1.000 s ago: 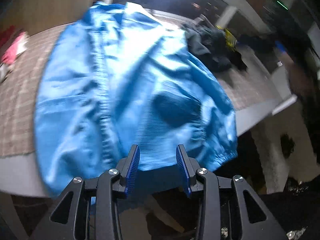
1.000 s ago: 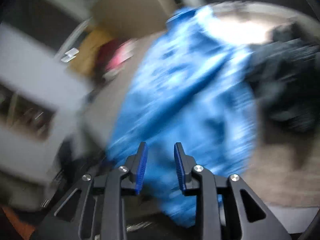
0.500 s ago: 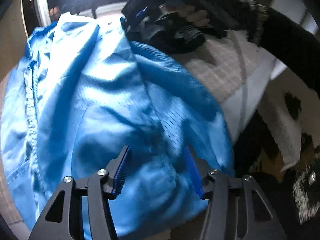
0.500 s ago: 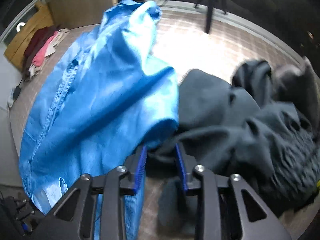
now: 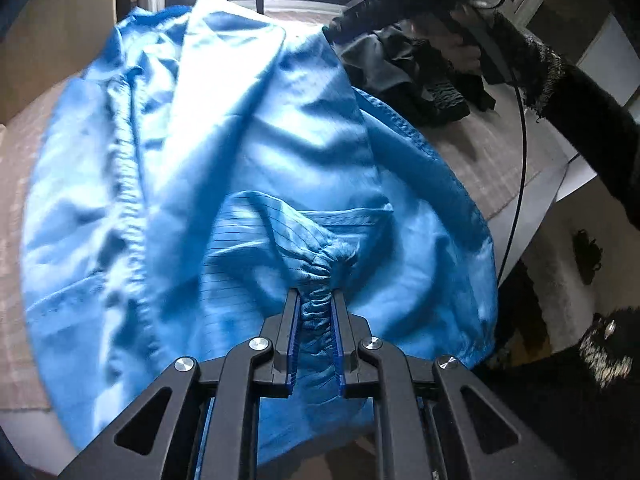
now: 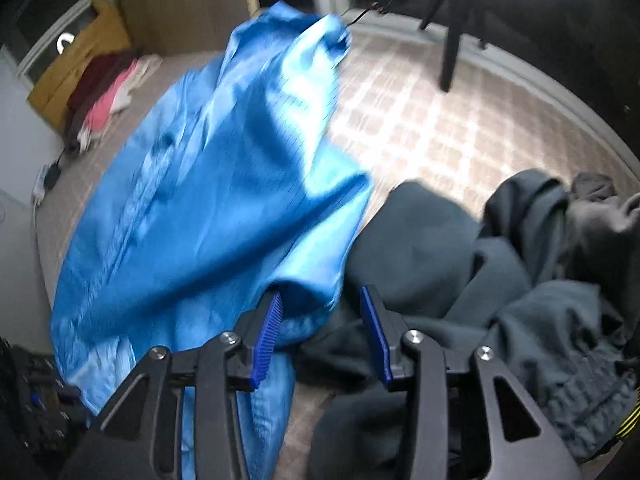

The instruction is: Fold clothes

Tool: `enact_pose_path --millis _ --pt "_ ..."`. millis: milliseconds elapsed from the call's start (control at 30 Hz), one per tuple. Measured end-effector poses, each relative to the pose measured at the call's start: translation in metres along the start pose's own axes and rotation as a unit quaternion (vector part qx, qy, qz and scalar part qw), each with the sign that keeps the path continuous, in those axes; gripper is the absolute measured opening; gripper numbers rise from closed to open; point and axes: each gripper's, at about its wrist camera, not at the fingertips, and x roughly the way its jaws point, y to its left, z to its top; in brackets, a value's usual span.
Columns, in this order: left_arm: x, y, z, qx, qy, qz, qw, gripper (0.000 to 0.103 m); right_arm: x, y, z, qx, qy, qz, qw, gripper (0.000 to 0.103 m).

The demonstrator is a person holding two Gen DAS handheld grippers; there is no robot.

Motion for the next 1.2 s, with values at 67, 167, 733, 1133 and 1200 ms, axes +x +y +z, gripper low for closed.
enact_pose_path --millis 67,167,733,1133,1200 --pt "-0.008 0.000 -0.005 -0.001 0.001 0.005 1.0000 0.012 0.010 0.010 -0.012 -0.011 0.018 -0.002 1.000 0.041" --pt "-0.021 -0.003 -0.012 0.011 0.014 0.002 0.9998 0.012 0.026 0.021 -0.023 -0.036 0.034 -0.037 0.998 0.042" --pt "-0.064 0.008 -0.036 0.013 0.092 -0.105 0.9901 0.025 -0.023 -0.038 -0.039 0.058 -0.033 -0.085 0.994 0.003" --pt "0.030 0.137 0.285 -0.028 -0.042 -0.012 0.9986 0.049 -0.036 -0.035 -0.050 0.046 -0.069 -0.058 0.995 0.003" --pt "0.059 0.152 0.323 -0.043 -0.034 -0.018 0.9983 0.051 -0.035 -0.036 -0.051 0.043 -0.072 -0.054 0.995 0.003"
